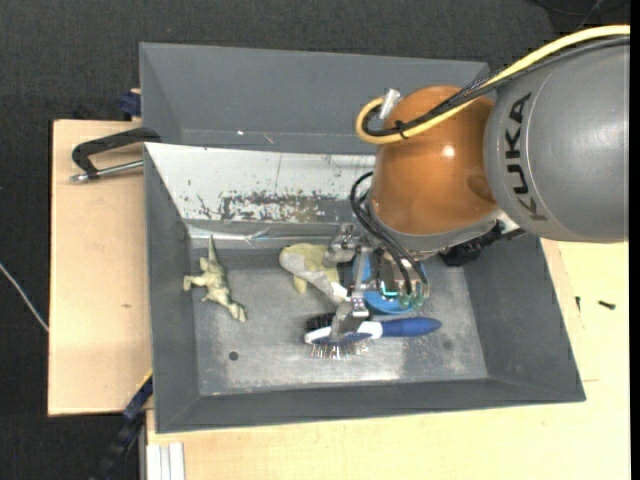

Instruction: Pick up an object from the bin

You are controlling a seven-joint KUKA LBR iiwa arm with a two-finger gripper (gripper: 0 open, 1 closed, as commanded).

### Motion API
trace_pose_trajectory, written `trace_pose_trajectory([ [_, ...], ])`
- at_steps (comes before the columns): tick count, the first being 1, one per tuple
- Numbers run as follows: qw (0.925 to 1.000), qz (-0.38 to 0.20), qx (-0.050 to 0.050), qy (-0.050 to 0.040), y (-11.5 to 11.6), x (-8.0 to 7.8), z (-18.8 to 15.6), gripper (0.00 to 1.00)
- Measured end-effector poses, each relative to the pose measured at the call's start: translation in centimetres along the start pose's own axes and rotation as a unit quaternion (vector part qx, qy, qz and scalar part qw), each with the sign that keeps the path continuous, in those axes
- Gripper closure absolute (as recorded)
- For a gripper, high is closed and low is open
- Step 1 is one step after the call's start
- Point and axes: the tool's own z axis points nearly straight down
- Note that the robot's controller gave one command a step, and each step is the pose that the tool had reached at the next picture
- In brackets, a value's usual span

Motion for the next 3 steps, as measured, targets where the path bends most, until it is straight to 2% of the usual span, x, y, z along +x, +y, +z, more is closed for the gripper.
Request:
trace_pose_trajectory([
  [1,0.9938,-0.111,-0.001,-0.0069,-6.17,-1.39,12.61,0.0],
  [3,0.9938,-0.111,0.0,-0.0064,-5.89,-1.71,12.02,0.0],
])
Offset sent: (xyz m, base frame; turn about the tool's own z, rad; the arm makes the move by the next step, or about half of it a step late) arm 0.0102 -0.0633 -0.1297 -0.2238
